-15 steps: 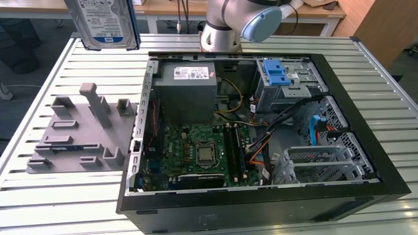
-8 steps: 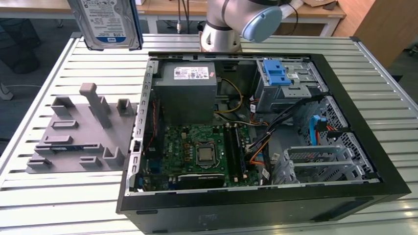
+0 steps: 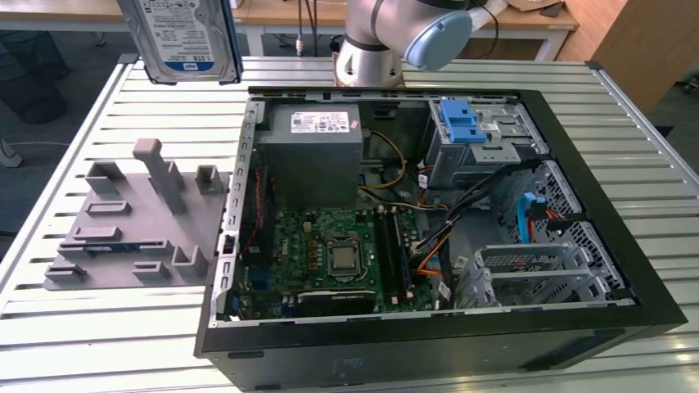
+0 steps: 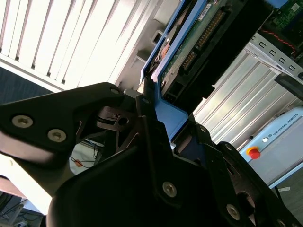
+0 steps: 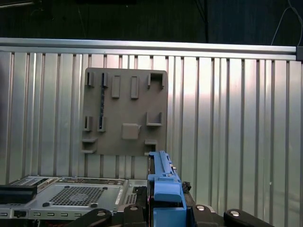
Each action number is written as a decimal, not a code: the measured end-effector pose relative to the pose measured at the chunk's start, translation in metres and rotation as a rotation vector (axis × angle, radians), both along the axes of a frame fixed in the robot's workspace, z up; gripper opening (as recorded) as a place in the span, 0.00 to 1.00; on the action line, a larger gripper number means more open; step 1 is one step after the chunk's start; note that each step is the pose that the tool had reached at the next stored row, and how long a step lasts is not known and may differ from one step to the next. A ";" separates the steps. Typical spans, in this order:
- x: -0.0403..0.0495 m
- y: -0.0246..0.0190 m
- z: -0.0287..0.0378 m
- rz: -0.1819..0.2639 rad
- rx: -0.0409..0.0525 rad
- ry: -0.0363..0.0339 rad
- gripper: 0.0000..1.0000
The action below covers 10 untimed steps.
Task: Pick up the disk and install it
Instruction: 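Pick up the disk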
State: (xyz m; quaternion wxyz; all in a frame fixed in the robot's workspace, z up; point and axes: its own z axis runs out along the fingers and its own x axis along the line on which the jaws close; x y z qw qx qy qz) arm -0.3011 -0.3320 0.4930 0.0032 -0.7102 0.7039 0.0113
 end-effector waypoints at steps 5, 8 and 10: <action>0.0020 0.0000 0.0000 0.000 0.0000 0.0000 0.36; 0.0034 0.0000 0.0000 0.000 0.0000 0.0000 0.36; 0.0043 0.0000 0.0000 0.000 0.0000 0.0001 0.36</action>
